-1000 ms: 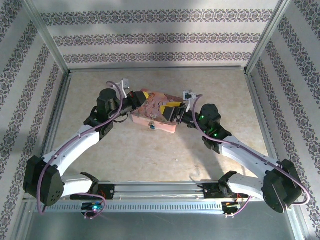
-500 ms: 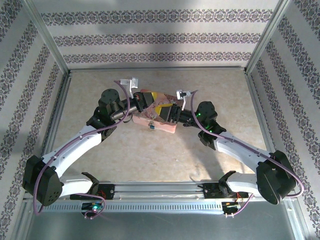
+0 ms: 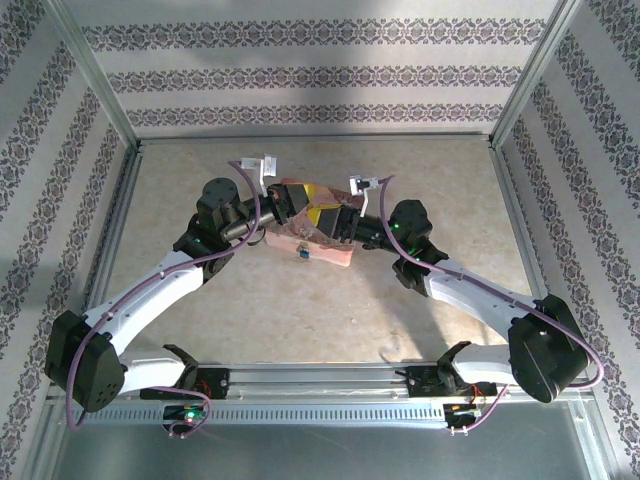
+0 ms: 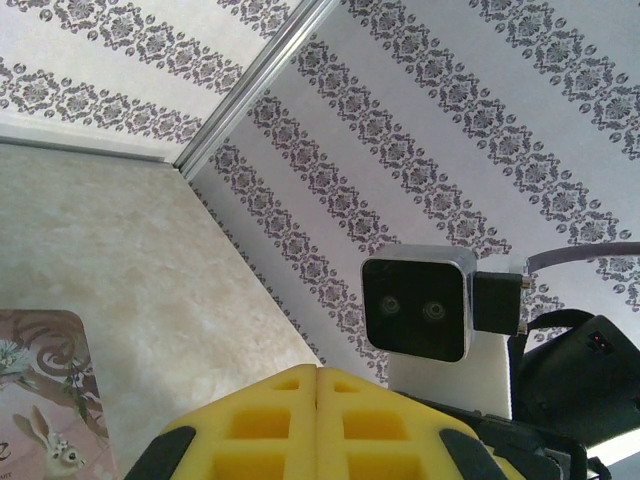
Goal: Unlock a padlock with a key
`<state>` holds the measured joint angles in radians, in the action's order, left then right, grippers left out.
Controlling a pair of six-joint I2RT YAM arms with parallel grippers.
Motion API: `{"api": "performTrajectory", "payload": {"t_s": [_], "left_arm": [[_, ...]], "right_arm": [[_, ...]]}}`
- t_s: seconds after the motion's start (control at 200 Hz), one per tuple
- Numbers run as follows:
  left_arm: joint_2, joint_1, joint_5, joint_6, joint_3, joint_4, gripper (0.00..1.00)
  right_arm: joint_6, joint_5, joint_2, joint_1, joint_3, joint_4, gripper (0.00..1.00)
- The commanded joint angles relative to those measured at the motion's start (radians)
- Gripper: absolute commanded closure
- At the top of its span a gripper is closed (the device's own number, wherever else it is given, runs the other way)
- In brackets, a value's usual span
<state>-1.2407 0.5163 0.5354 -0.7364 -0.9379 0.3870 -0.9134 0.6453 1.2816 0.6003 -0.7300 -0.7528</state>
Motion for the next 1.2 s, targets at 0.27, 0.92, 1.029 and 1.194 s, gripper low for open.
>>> {"api": "performTrajectory", "payload": {"t_s": [0.27, 0.92, 1.029, 1.194], "left_arm": [[0.010, 0.012, 0.008, 0.018, -0.004, 0.062, 1.00], [0.010, 0.012, 0.008, 0.019, 0.015, 0.068, 1.00], [0.011, 0.011, 0.008, 0.017, 0.021, 0.071, 1.00], [0.012, 0.011, 0.008, 0.015, 0.028, 0.072, 1.00]], "right_arm": [[-0.013, 0.009, 0.024, 0.010, -0.040, -0.055, 0.71], [-0.011, -0.007, 0.012, 0.006, -0.032, -0.054, 0.87], [-0.015, -0.007, 0.012, 0.006, -0.034, -0.054, 0.83], [-0.016, -0.006, 0.013, 0.006, -0.040, -0.054, 0.81]]}}
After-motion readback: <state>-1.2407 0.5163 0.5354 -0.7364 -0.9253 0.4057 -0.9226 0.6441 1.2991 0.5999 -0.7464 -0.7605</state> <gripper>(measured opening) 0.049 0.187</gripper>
